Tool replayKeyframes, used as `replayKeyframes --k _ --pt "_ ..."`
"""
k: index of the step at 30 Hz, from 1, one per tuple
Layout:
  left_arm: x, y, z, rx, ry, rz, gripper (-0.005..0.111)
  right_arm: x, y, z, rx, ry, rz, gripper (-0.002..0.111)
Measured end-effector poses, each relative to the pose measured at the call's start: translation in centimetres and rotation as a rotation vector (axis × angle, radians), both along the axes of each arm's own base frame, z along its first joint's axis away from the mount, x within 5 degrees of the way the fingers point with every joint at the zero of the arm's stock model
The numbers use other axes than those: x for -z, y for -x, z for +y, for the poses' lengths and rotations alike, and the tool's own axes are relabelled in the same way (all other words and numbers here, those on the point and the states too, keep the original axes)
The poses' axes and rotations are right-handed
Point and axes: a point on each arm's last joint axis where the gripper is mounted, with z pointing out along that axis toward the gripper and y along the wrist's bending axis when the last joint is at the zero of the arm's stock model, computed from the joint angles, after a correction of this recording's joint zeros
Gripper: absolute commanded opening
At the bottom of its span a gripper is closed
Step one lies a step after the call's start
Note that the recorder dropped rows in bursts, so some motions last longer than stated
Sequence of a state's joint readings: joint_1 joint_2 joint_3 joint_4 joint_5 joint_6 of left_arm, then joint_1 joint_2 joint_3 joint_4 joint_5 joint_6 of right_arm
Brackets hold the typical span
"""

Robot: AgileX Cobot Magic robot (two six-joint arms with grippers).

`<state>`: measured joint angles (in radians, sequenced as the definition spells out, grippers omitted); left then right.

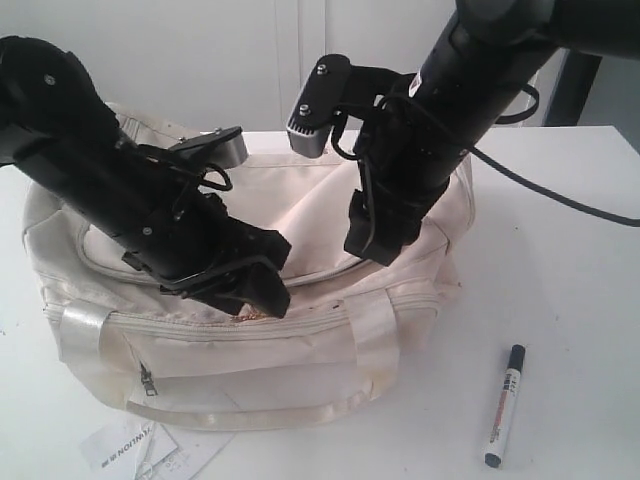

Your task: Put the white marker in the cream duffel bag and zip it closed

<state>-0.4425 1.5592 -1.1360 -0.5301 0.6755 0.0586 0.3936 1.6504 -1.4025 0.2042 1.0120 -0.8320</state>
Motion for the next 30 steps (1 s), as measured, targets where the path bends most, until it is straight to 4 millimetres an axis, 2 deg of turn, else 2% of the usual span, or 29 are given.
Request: replayKeyframes --k 7,15,19,24,30 --pt "0.0 -0.8 1.2 -0.127 0.025 0.051 0.058 0.0 -0.3 -0.7 0.025 -0.009 0.002 0.054" --pt "0.5 -1.1 0.5 -0.178 0.103 0.132 0.058 -0.1 -0.2 -0.3 0.02 -0.049 0.01 0.054" --pt "1.1 -1.2 0.4 -0.184 0.095 0.173 0.058 -0.1 -0.3 -0.3 0.012 -0.046 0.006 0.054" --pt "1.5 -1.6 0.6 -0.273 0.075 0.187 0.058 -0.1 -0.3 -0.3 0.009 -0.043 0.002 0.054" --pt "2.9 -2.2 -0.1 -0.321 0.091 0.238 0.057 -0.1 -0.3 -0.3 0.01 -0.049 0.004 0.054"
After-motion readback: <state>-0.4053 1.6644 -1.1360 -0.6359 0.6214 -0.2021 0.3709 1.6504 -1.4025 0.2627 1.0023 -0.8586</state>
